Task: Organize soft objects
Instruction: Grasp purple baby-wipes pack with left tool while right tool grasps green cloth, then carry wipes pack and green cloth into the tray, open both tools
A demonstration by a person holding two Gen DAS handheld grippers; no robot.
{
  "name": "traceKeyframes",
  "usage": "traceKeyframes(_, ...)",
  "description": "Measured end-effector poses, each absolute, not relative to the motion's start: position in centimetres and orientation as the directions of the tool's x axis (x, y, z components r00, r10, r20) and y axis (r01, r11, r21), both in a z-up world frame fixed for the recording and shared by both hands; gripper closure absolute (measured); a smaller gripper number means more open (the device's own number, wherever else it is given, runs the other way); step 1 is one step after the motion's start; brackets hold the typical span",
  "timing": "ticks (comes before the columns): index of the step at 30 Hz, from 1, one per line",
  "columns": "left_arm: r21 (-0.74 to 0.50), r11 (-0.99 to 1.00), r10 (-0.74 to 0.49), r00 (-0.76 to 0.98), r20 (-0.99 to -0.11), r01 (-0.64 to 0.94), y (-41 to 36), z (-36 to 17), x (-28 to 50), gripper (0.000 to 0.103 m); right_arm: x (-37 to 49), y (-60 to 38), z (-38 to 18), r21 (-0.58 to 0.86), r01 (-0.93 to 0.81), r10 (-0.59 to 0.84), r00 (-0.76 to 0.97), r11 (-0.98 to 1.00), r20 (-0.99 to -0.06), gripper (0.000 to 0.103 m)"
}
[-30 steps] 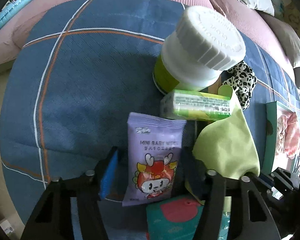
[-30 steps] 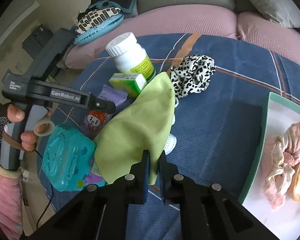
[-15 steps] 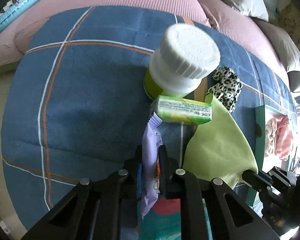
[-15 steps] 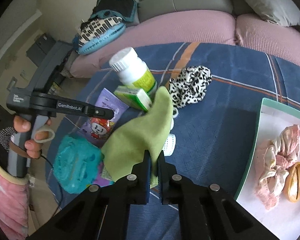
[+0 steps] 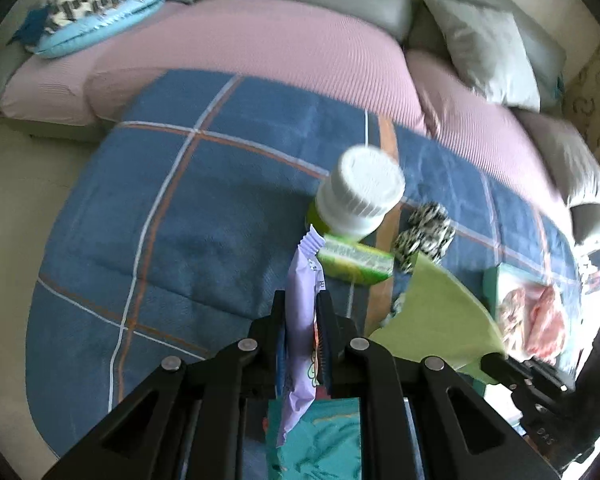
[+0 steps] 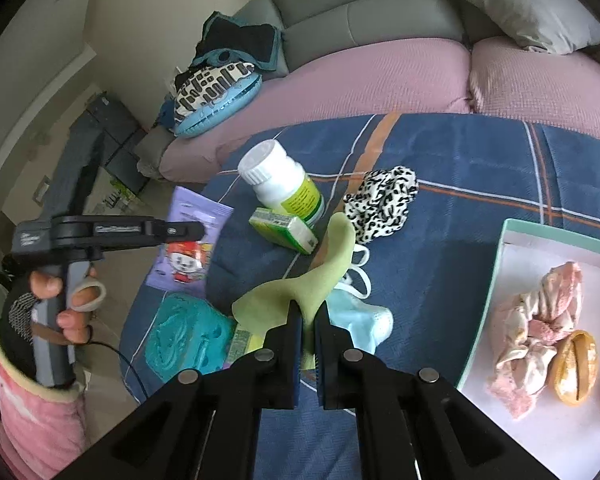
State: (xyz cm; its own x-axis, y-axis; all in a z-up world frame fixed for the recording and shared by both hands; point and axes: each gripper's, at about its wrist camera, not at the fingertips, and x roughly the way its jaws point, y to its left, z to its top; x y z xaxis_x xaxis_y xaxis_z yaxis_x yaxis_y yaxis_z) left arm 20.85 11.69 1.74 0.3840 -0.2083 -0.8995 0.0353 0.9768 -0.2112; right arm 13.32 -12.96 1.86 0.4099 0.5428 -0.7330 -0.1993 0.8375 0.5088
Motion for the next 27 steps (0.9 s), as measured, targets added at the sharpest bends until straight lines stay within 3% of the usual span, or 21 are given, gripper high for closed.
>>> traceKeyframes(13, -0.376, 0.927, -0.309, 0.596, -0.741, 0.012, 7.9, 7.7, 16.3, 0.089, 11.6, -18.0, 7.3, 0.553, -0.193, 0.55, 0.577, 0.81, -0.604, 0.098)
traceKeyframes(27, -0.409, 0.891, -0.442, 0.574, -0.689, 0.194, -2.6, 8.8, 15.0, 0.089, 5.7, -29.8, 13.4, 0.485, 0.052, 0.25, 0.806, 0.873, -0.536, 0.098)
